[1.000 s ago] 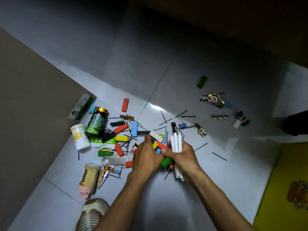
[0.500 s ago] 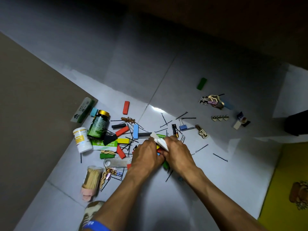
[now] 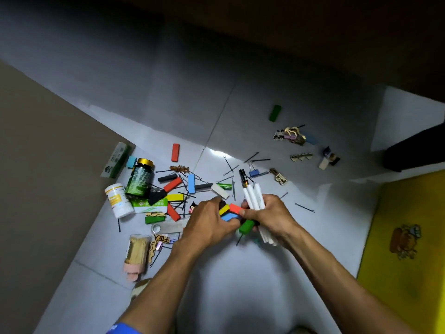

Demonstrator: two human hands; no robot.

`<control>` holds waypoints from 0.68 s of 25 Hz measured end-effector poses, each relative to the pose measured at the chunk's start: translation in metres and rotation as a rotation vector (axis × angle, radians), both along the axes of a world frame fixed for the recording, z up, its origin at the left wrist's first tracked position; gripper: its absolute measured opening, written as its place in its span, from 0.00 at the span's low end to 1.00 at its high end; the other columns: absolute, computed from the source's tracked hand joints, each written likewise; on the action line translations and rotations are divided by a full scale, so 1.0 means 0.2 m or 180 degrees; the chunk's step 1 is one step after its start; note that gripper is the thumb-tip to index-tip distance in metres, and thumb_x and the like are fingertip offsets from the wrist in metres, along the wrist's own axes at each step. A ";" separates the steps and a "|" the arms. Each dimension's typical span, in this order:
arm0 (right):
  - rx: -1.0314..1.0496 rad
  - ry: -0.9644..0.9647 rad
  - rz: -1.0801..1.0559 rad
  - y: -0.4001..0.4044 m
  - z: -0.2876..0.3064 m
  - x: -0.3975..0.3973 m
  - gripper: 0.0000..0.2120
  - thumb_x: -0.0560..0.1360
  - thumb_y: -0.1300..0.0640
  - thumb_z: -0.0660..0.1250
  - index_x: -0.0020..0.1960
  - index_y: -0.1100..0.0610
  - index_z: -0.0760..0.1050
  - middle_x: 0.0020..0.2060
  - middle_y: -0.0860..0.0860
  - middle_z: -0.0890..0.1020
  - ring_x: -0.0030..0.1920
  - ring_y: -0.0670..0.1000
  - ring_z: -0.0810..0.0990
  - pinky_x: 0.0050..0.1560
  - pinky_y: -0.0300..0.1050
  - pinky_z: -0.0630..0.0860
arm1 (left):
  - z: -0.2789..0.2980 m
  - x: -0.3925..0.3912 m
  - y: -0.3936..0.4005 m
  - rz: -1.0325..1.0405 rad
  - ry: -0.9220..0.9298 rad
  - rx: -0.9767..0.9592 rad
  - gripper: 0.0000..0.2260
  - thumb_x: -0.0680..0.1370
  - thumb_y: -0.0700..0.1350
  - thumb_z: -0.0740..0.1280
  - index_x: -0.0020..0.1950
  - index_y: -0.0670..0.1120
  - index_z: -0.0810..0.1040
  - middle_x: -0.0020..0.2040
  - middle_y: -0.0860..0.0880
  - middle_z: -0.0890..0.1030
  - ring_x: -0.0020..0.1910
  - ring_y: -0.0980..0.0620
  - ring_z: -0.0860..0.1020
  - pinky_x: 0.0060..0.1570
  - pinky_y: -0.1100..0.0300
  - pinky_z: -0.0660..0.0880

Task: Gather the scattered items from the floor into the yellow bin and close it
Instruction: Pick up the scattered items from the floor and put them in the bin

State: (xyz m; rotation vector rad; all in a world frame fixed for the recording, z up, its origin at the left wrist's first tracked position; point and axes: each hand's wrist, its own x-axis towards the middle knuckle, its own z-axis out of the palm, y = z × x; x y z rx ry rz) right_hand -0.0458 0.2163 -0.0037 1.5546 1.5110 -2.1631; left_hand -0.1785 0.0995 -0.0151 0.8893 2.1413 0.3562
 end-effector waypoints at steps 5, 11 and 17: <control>-0.0477 0.0658 -0.1476 -0.03 0.12 0.16 0.05 0.72 0.65 0.73 0.46 0.60 0.79 0.30 0.52 0.80 0.28 0.47 0.78 0.30 0.41 0.76 | 0.11 0.09 0.10 0.1600 -0.2228 0.0482 0.12 0.67 0.56 0.63 0.40 0.47 0.70 0.28 0.51 0.68 0.27 0.52 0.64 0.27 0.62 0.60; -0.0593 0.1545 -0.2452 -0.12 0.57 0.51 0.03 0.75 0.64 0.69 0.47 0.58 0.77 0.29 0.53 0.79 0.29 0.50 0.80 0.28 0.41 0.75 | 0.54 0.49 0.21 0.1247 -0.3267 0.1182 0.11 0.74 0.49 0.59 0.51 0.43 0.71 0.33 0.48 0.79 0.27 0.54 0.67 0.22 0.65 0.57; 0.0076 0.1281 -0.3488 -0.21 0.91 1.16 0.05 0.75 0.66 0.68 0.46 0.58 0.77 0.35 0.57 0.82 0.33 0.53 0.81 0.34 0.45 0.79 | 0.97 1.23 0.27 0.0526 -0.2623 0.0575 0.12 0.69 0.50 0.61 0.46 0.45 0.76 0.33 0.45 0.79 0.26 0.51 0.68 0.27 0.64 0.60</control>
